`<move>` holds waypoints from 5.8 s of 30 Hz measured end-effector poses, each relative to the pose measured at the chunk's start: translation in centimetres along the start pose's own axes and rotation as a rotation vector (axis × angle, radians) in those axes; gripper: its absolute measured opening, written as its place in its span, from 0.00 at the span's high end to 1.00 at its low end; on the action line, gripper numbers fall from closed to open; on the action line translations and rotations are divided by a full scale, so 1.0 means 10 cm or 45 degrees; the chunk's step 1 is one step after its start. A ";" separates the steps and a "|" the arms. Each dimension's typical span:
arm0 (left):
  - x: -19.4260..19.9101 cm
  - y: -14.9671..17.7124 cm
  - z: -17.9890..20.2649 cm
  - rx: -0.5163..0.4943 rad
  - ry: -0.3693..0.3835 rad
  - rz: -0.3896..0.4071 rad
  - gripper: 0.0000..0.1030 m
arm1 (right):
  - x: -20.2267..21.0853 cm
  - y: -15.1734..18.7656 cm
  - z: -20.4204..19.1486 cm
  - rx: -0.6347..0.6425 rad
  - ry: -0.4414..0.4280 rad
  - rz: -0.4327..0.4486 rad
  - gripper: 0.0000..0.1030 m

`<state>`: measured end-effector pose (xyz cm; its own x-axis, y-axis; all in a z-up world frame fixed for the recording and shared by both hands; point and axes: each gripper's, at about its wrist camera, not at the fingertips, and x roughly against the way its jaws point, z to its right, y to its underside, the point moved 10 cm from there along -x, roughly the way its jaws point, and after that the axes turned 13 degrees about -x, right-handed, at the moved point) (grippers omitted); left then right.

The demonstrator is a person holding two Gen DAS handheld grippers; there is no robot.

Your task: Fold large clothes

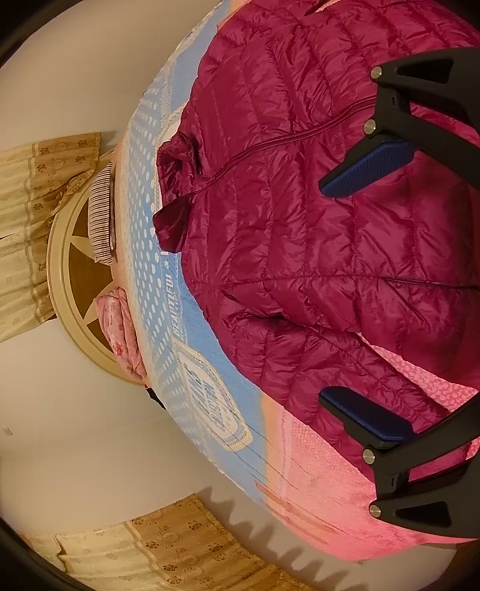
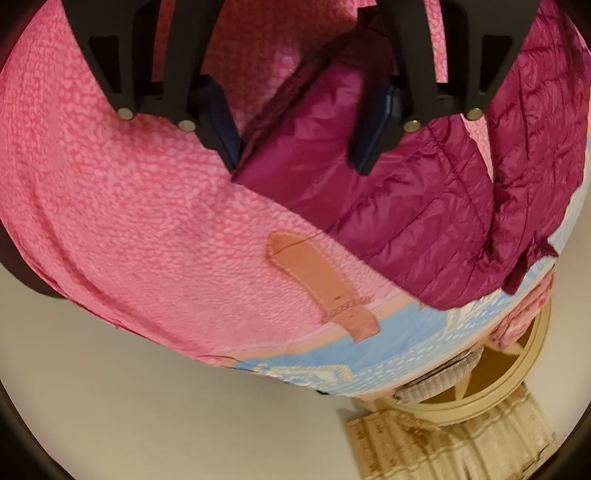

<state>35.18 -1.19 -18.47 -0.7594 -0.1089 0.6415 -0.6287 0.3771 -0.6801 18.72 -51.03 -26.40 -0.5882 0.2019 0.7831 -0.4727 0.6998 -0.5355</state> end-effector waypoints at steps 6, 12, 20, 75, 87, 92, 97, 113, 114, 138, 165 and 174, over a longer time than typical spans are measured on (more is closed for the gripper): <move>-0.11 0.02 -0.04 -0.011 -0.010 -0.033 0.01 | 0.00 -0.01 -0.14 0.096 -0.040 -0.038 0.78; -0.21 -0.01 -0.20 0.017 -0.022 -0.052 0.01 | 0.21 -0.22 -0.43 0.196 -0.061 0.032 0.84; -0.29 -0.17 -0.46 0.102 -0.033 -0.050 0.01 | 0.45 -0.46 -1.19 0.355 -0.128 0.149 0.85; -0.47 -0.51 0.52 0.054 0.264 -0.101 0.01 | 0.16 1.09 -2.86 0.801 -0.490 0.058 0.10; -0.78 -0.47 1.09 0.023 0.424 -0.185 0.92 | -0.26 1.14 -2.49 0.674 -0.436 -0.026 0.10; -0.59 -0.54 0.91 -0.002 0.357 -0.095 0.96 | -0.33 1.14 -2.44 0.641 -0.425 -0.058 0.10; -0.40 -0.59 0.56 -0.002 0.283 -0.016 0.97 | -0.35 1.14 -2.41 0.633 -0.421 -0.062 0.10; -0.74 -0.09 0.10 -0.028 0.114 -0.127 0.95 | -0.44 1.22 -2.40 0.683 -0.374 -0.101 0.03; -0.74 -0.10 0.09 -0.037 0.109 -0.145 0.93 | -0.43 1.21 -2.39 0.679 -0.381 -0.107 0.03; -0.91 -0.65 0.41 -0.032 -0.056 0.002 0.07 | -0.91 -0.13 -3.39 0.633 -0.384 0.114 0.39; -1.55 -0.20 0.50 0.088 0.111 -0.198 0.01 | -0.61 0.30 -3.43 0.705 -0.437 -0.019 0.24; -1.55 -0.20 0.50 0.095 0.114 -0.199 0.01 | -0.96 0.84 -3.39 0.744 -0.414 -0.119 0.24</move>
<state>47.35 -4.81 -28.84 -0.6357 -0.0768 0.7681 -0.7508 0.2925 -0.5922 42.67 -23.88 -27.67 -0.6517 -0.1219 0.7486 -0.7548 0.2005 -0.6245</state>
